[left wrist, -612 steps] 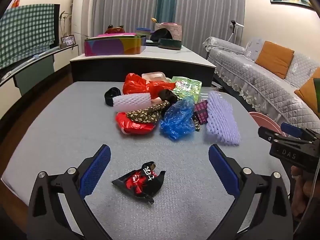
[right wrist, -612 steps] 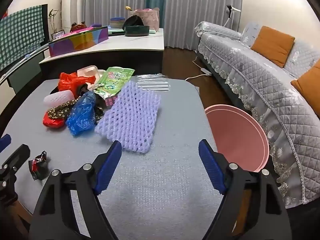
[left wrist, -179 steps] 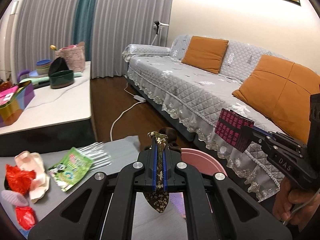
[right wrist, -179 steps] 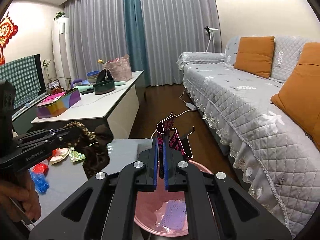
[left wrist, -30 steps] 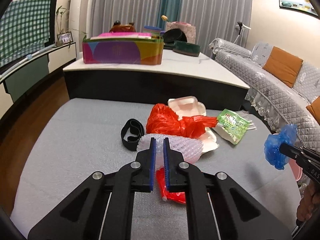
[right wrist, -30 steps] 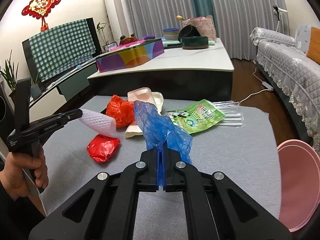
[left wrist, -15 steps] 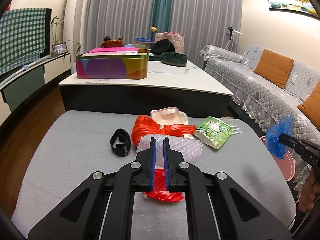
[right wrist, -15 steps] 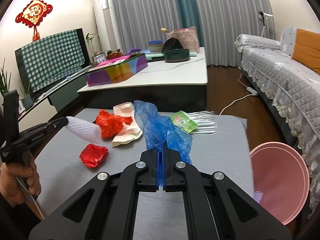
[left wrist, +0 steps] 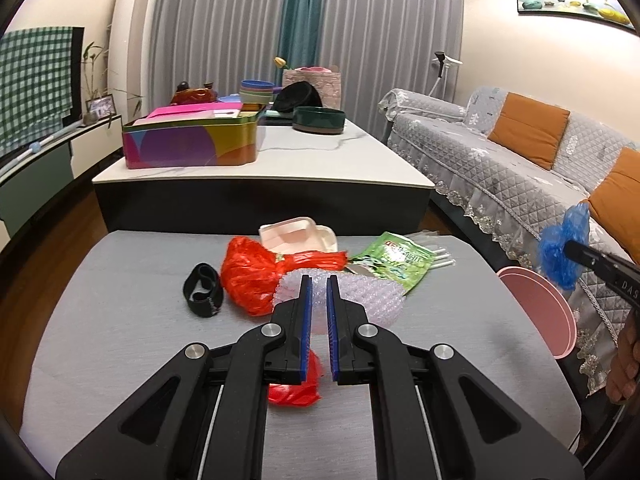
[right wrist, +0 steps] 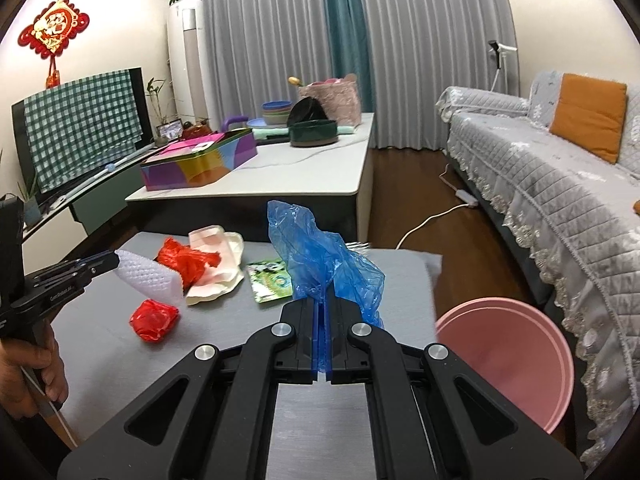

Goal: Collect trash
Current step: 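Carry the blue bag and the held item over to the pink bin, then open both tools over the pink bin to drop the held items, then move both tools back over the table toward the remaining trash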

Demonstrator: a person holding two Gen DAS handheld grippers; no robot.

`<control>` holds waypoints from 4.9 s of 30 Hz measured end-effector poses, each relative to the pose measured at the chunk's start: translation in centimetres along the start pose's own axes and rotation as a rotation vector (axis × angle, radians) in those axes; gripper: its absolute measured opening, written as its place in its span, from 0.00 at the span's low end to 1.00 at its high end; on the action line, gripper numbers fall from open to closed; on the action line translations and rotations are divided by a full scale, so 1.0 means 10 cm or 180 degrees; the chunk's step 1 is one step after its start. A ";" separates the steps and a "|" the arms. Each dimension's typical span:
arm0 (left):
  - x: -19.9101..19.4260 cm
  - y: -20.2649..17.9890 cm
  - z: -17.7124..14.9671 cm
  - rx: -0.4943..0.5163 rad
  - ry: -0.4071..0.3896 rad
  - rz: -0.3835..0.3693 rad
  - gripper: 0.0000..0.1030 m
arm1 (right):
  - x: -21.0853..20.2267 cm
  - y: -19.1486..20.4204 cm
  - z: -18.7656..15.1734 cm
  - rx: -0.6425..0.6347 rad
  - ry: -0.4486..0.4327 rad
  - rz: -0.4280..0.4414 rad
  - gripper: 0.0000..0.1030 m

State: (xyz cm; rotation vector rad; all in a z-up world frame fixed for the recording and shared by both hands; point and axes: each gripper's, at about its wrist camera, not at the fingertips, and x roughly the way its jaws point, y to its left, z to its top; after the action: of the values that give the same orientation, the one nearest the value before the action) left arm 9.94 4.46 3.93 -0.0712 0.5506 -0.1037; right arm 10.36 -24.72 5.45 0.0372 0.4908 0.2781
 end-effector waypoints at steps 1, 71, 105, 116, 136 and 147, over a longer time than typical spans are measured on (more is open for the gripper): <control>0.00 -0.02 0.00 0.0005 0.0000 -0.0008 0.07 | -0.03 -0.03 0.01 -0.0004 -0.0020 -0.0029 0.02; 0.82 -2.73 0.15 0.0720 0.0158 -0.1243 0.07 | -0.68 -1.99 -0.02 0.0503 -0.0163 -0.1100 0.02; 1.11 -3.03 0.01 0.0787 0.0501 -0.1285 0.29 | -0.42 -2.11 -0.14 0.0739 0.0053 -0.1009 0.50; 0.61 -2.32 0.10 0.0595 0.0265 -0.1010 0.29 | -0.38 -1.75 -0.05 0.0586 -0.0014 -0.0825 0.50; 0.23 -0.42 -0.24 0.0117 0.0169 0.0176 0.47 | 0.02 -0.64 0.12 0.0417 -0.0076 -0.0177 0.36; 0.36 -0.03 -0.37 -0.0108 0.0319 0.0530 0.75 | 0.04 -0.38 0.14 0.0341 -0.0075 -0.0078 0.36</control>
State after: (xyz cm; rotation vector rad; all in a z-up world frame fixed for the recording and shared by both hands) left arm 11.00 3.55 -1.04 -0.0533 0.6564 0.0646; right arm 12.35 -28.18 6.12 0.1386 0.4820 0.2267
